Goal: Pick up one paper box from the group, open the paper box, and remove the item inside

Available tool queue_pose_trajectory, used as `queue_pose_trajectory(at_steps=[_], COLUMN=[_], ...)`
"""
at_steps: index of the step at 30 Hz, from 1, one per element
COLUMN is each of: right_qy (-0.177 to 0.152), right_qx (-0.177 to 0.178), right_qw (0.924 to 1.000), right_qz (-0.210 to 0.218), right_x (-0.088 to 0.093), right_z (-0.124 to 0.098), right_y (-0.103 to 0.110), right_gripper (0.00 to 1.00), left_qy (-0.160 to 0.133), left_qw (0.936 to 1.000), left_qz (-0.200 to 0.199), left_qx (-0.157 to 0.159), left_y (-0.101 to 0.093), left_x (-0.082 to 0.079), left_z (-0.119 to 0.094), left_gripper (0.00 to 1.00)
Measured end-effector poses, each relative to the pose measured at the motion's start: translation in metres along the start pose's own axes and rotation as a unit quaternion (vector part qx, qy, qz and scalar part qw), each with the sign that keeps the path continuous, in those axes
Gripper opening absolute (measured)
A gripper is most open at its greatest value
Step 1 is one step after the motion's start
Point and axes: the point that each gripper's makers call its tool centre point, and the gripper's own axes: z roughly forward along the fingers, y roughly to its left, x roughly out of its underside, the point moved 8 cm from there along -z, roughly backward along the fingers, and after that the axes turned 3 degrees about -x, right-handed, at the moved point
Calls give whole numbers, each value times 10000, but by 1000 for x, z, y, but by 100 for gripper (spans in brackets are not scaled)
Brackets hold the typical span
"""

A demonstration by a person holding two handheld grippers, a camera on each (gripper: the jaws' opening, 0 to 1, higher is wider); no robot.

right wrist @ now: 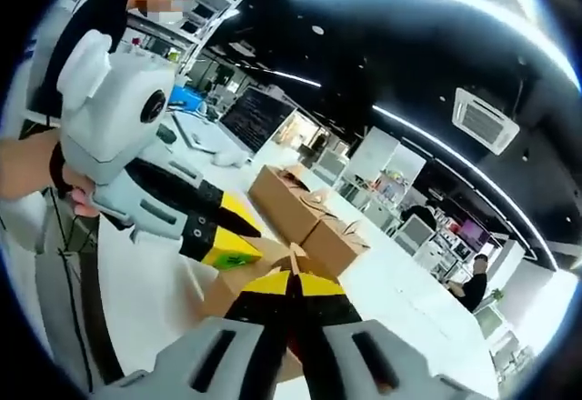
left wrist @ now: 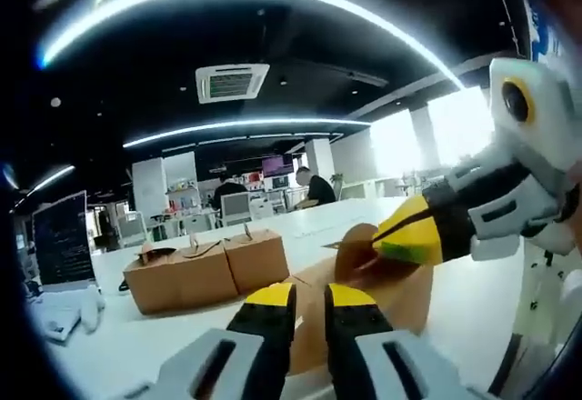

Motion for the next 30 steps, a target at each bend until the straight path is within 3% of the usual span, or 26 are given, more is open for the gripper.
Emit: queue_pose_trajectory(at_steps=[15,23,30], right_qy=[-331,-649,-779], right_qx=[-64,-47,25], right_qw=[9937,9820,9737], right_qz=[1068,1771,2142], right_x=[4,7,10], right_z=[-4,-12,-19], right_y=[-14,-26,-36], right_gripper=[3,3,3], left_qy=[-34,-81,-76], left_qw=[9998,9996,9996], left_qz=[-174,-206,-193], left_qx=[136,167,179], left_y=[-6,-3,-4], left_x=[1,2,3], left_z=[-8,-5,-6], left_gripper=[15,15,15])
